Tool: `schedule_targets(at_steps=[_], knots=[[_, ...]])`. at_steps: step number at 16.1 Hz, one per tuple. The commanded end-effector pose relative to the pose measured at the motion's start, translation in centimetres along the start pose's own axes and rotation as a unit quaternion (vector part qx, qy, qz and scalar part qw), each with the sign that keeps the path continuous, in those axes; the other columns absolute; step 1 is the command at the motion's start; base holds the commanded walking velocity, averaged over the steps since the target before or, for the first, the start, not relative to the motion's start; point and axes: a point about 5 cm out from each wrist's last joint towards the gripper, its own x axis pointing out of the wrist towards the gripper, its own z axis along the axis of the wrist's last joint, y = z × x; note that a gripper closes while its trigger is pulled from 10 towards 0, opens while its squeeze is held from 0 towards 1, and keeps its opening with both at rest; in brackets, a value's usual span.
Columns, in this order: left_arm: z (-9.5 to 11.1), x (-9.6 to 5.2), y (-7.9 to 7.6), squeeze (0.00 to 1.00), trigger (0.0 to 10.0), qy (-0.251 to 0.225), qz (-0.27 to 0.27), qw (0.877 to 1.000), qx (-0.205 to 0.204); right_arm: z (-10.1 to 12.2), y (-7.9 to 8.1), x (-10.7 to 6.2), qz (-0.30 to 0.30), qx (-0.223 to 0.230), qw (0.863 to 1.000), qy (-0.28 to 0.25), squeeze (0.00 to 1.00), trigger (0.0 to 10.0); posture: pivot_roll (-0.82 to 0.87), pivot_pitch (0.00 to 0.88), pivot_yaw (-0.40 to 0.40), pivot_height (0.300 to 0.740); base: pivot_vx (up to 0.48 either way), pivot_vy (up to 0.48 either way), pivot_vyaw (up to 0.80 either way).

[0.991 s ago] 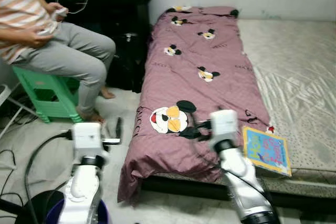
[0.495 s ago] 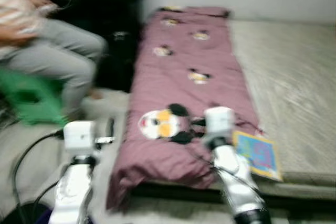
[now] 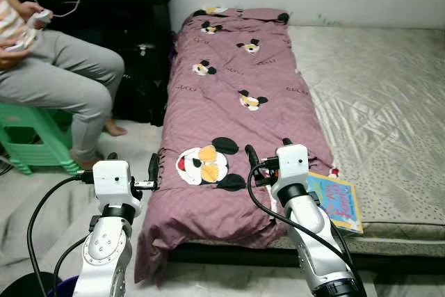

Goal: Clean up the room

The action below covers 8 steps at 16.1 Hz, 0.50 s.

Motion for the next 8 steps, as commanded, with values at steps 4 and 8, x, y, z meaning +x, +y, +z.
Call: schedule_targets(at_steps=[4, 8], knots=[[0.01, 0.0, -0.16, 0.0, 10.0, 0.0, -0.015, 1.0, 0.004, 0.03, -0.09, 0.16, -0.006, 0.004, 1.0, 0.002, 0.0, 10.0, 0.04, 0.074, -0.001, 0.74, 0.147, 0.0, -0.25], [-0.25, 0.1, 0.05, 0.0, 10.0, 0.009, -0.006, 1.0, 0.003, 0.01, -0.11, 0.22, -0.007, 0.006, 1.0, 0.002, 0.0, 10.0, 0.04, 0.071, 0.004, 0.74, 0.076, 0.0, 0.0]])
